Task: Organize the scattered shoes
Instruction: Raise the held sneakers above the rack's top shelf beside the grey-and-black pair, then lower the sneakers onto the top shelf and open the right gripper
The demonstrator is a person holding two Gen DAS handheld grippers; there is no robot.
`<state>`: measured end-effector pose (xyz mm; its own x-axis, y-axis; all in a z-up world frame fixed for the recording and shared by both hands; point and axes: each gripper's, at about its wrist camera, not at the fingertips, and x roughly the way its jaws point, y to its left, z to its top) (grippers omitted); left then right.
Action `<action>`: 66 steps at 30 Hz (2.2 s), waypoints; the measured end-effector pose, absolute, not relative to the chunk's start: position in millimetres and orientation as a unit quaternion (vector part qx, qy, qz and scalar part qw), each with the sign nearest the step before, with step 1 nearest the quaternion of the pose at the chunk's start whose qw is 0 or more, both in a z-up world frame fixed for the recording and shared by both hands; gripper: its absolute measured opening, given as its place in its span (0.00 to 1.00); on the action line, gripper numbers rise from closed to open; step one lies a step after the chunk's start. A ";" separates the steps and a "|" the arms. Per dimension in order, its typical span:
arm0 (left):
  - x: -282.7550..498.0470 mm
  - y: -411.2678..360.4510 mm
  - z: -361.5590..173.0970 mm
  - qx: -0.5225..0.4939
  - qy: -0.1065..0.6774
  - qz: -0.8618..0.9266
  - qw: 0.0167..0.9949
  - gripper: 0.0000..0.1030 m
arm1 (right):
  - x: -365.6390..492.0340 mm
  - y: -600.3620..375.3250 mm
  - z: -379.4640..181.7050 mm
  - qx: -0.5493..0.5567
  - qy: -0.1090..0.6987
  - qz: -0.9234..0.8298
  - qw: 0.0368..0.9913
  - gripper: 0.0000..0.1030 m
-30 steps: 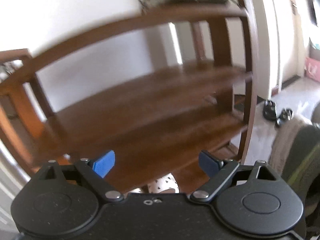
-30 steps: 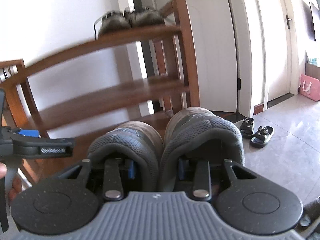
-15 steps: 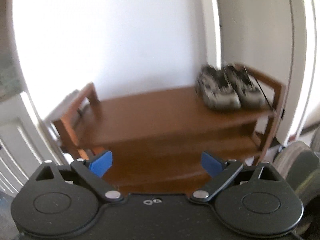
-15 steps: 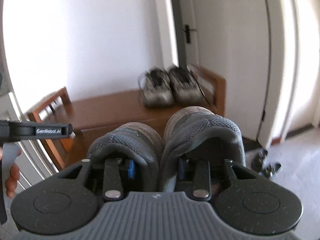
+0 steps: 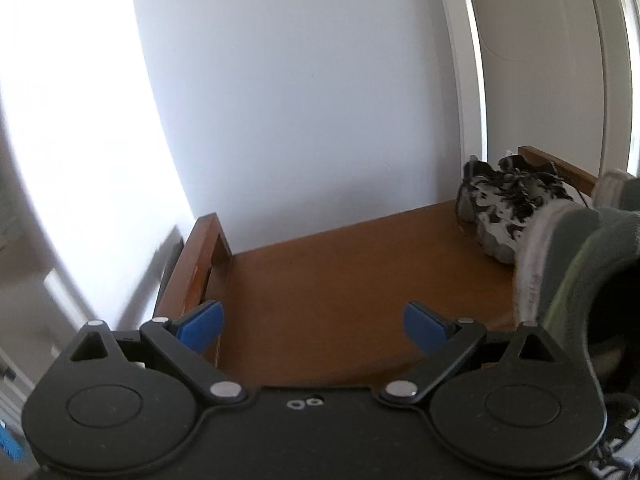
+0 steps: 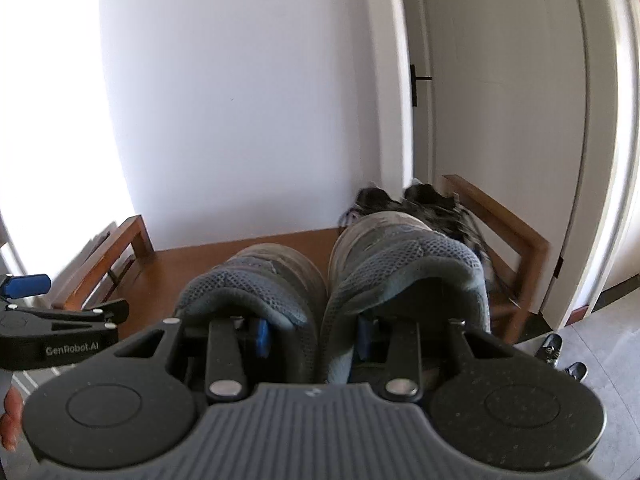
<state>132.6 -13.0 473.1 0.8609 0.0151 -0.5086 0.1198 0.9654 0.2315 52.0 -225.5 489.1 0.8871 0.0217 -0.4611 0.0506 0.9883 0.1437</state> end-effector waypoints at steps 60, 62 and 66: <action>319.8 7.9 465.9 0.069 0.347 0.075 0.932 0.95 | 411.3 -168.6 423.4 0.071 0.469 0.076 0.877 0.41; 320.9 7.8 466.3 0.070 0.348 0.073 0.932 0.95 | 415.8 -172.1 421.1 0.072 0.472 0.072 0.876 0.41; 321.5 7.2 467.4 0.070 0.349 0.072 0.932 0.95 | 430.6 -168.3 419.9 0.074 0.474 0.065 0.875 0.41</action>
<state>321.5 7.2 467.4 0.7456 0.1838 -0.6405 -0.0863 0.9797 0.1808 430.6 -168.3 419.9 0.5426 0.1838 -0.8196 -0.0442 0.9807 0.1907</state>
